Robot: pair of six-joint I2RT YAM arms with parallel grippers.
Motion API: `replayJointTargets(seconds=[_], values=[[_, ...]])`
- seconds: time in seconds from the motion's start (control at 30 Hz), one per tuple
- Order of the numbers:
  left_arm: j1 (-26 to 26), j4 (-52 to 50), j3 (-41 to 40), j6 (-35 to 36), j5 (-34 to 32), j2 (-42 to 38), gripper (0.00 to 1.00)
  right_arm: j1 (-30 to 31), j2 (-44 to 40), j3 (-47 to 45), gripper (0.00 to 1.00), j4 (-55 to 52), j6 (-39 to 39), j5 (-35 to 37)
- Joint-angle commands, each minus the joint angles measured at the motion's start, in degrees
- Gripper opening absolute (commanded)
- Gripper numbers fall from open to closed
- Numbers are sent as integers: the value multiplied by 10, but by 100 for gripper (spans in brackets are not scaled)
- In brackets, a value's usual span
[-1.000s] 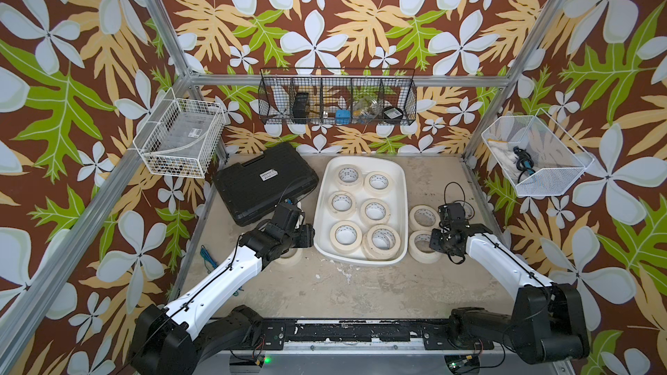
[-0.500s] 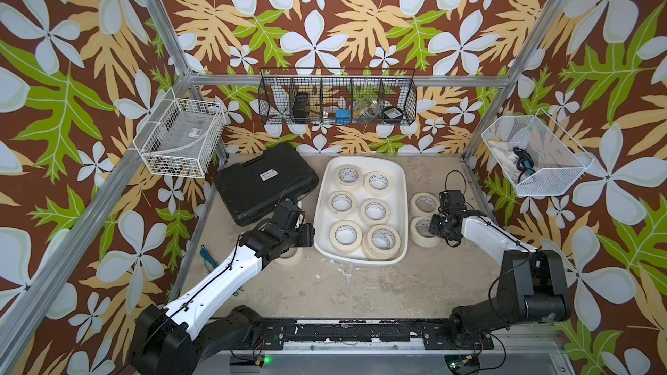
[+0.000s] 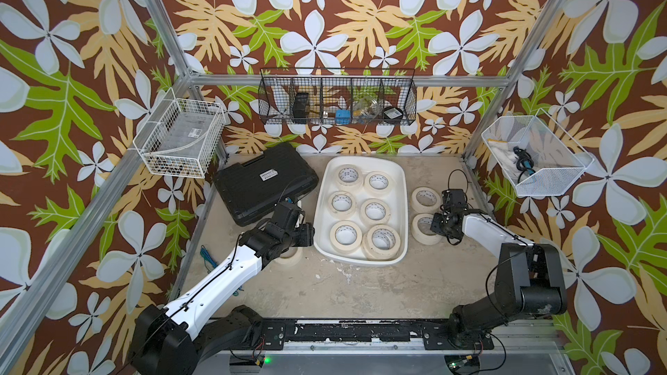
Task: Take out the art tape in the storage box
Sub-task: Place the art tape at the center of the board.
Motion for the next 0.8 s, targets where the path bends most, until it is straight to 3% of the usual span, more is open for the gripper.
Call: replayJointTargets(seconds=[0.0,0.13,0.27,0.57,0.77], values=[[1,1,5,-2,2,3,68,0,-1,-11,10,2,-2,-13],[1,0,5,-2,5,4,68,0,-11,-11,31,-5,-2,-17],[1,0,15,-1,10,12,68,0,-35,4,43,-23,-3,-24],[-6,-9,102,8,20,76,68,1,-123,67,47,-86,-15,-91],[-45,-27,197,11,-4,146,68,30,-180,101,48,-113,-21,-131]])
